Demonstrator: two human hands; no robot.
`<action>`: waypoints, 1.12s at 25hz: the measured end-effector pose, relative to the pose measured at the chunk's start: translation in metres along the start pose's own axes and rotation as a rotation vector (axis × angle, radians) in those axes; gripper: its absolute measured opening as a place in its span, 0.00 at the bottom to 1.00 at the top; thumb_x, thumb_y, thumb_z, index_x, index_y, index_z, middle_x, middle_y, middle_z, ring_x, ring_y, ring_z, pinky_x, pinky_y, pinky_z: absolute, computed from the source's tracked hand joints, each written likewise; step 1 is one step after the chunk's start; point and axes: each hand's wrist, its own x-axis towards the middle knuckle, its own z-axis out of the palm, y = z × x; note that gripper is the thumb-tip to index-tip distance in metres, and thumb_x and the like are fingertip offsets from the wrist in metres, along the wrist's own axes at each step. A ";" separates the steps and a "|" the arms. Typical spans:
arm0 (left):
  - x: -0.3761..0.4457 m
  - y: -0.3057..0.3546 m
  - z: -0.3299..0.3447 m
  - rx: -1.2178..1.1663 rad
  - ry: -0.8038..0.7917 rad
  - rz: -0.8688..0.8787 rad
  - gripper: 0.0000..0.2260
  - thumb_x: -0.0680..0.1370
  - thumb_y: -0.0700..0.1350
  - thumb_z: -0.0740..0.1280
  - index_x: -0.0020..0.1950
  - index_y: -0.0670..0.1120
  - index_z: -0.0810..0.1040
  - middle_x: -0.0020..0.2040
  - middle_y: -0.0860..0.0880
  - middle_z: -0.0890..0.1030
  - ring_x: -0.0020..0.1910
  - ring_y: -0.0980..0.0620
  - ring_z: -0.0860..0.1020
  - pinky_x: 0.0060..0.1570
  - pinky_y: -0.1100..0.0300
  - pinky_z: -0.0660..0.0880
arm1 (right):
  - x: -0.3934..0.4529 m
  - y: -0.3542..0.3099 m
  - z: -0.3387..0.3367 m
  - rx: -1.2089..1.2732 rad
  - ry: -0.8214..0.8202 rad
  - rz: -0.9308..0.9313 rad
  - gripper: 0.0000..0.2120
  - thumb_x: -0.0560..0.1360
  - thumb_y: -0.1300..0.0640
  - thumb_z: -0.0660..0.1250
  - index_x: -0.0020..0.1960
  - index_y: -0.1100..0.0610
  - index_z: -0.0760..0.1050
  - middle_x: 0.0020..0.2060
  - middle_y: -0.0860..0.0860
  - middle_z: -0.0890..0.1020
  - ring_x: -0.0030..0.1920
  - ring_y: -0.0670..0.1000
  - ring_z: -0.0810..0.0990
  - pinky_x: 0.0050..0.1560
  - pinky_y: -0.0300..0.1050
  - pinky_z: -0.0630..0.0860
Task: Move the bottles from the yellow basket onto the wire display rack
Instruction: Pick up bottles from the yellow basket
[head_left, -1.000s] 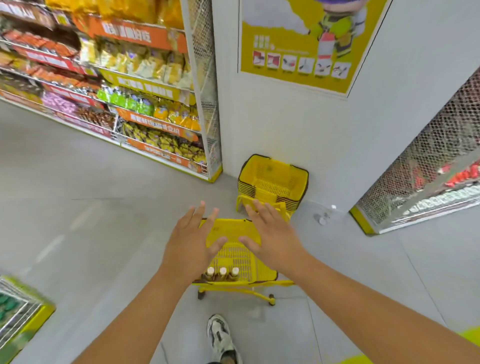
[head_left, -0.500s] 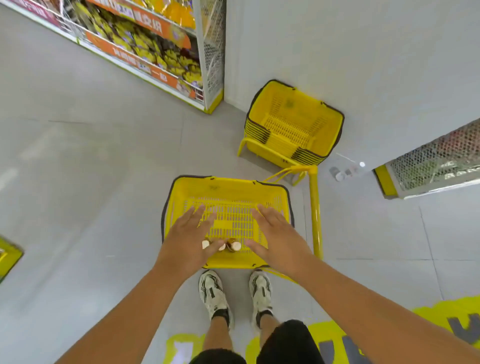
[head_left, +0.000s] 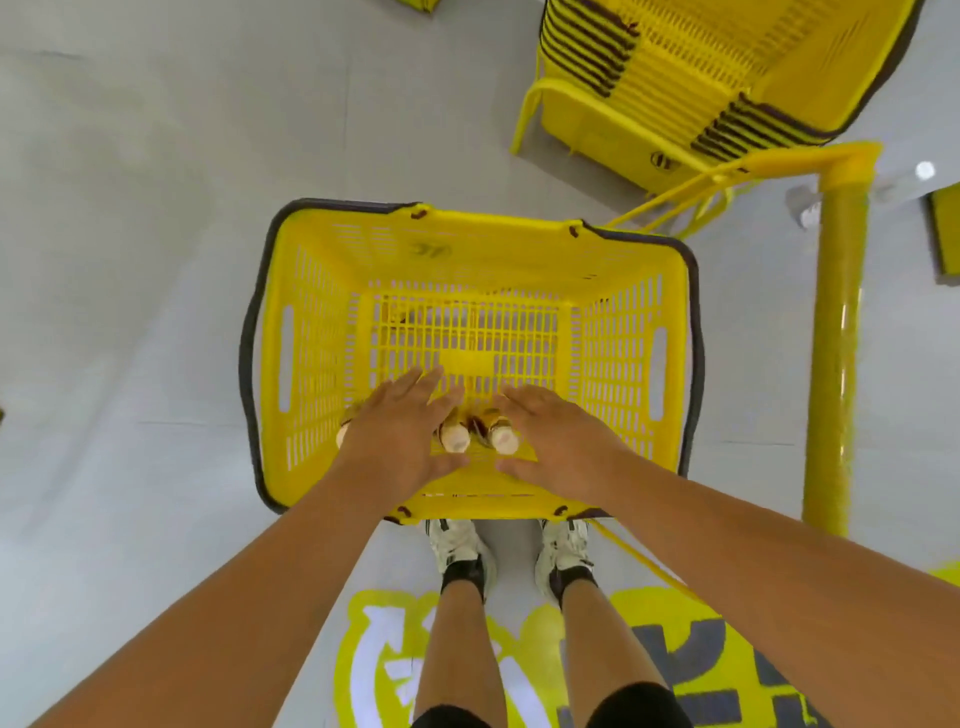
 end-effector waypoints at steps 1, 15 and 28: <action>0.007 0.001 0.002 0.011 -0.027 0.005 0.40 0.75 0.70 0.63 0.82 0.57 0.54 0.84 0.51 0.52 0.82 0.47 0.51 0.78 0.45 0.55 | 0.005 0.002 0.008 0.006 -0.011 -0.010 0.41 0.81 0.35 0.61 0.84 0.53 0.47 0.84 0.51 0.50 0.83 0.56 0.51 0.80 0.53 0.57; 0.049 0.001 0.022 -0.551 0.053 -0.190 0.17 0.73 0.55 0.77 0.60 0.55 0.80 0.48 0.56 0.81 0.48 0.51 0.78 0.42 0.58 0.70 | 0.035 0.014 0.033 0.732 0.206 0.171 0.25 0.77 0.52 0.74 0.73 0.49 0.73 0.69 0.49 0.78 0.68 0.51 0.76 0.66 0.46 0.73; 0.024 0.025 -0.029 -0.759 0.261 -0.308 0.21 0.73 0.50 0.78 0.65 0.49 0.80 0.56 0.49 0.83 0.55 0.47 0.78 0.49 0.58 0.70 | 0.002 0.002 -0.022 0.950 0.471 0.349 0.28 0.72 0.51 0.79 0.70 0.49 0.76 0.66 0.46 0.81 0.65 0.48 0.78 0.58 0.38 0.74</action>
